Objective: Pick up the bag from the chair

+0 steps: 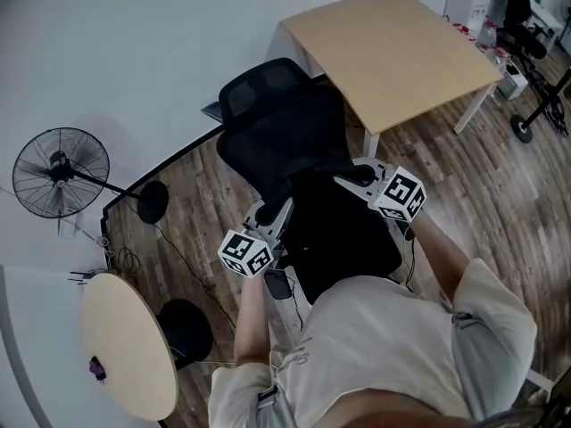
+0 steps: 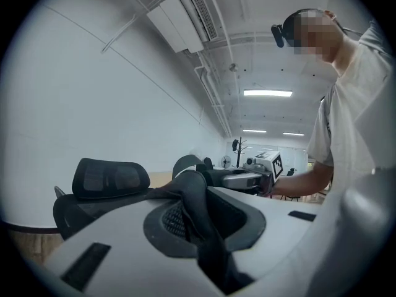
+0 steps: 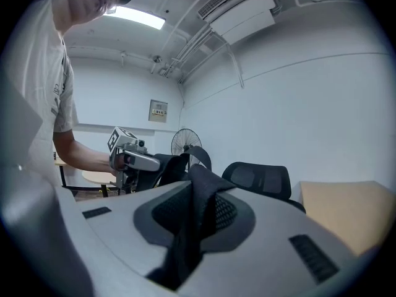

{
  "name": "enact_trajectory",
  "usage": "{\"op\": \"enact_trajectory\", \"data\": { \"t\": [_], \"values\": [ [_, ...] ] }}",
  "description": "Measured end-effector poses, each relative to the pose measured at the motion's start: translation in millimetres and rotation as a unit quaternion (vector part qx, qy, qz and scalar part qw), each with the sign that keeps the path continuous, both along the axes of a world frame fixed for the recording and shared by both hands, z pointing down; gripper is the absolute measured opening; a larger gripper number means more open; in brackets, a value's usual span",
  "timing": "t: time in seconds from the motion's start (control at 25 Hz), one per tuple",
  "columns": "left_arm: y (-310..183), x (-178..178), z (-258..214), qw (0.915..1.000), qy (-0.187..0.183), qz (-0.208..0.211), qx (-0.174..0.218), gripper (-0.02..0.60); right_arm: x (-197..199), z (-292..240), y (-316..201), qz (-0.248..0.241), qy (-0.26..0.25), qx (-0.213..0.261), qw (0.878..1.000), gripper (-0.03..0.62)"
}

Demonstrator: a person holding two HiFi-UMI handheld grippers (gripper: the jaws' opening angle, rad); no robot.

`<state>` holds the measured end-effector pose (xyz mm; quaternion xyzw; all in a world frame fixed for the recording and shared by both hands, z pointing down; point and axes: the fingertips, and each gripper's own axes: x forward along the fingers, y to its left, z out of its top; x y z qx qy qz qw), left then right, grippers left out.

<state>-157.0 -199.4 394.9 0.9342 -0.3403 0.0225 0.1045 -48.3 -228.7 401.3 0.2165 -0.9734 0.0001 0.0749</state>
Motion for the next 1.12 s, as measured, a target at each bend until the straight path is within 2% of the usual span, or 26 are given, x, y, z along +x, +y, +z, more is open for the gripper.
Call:
{"op": "enact_trajectory", "data": {
  "t": [0.32,0.48,1.12],
  "values": [
    [4.7,-3.8,-21.0,0.9997,-0.002,-0.002,0.024,0.057,-2.5,-26.5,6.4,0.002,-0.019,0.021,1.000,0.041],
    [2.5,-8.3,-33.4,0.9994,0.010,-0.006,0.034,0.056,-6.3,-38.9,5.6,0.001,-0.025,0.030,0.999,0.040],
    [6.3,-8.4,-60.1,0.9981,0.007,0.000,0.060,0.056,-6.9,-58.8,11.0,0.007,-0.041,0.045,0.998,0.035]
  ]
}}
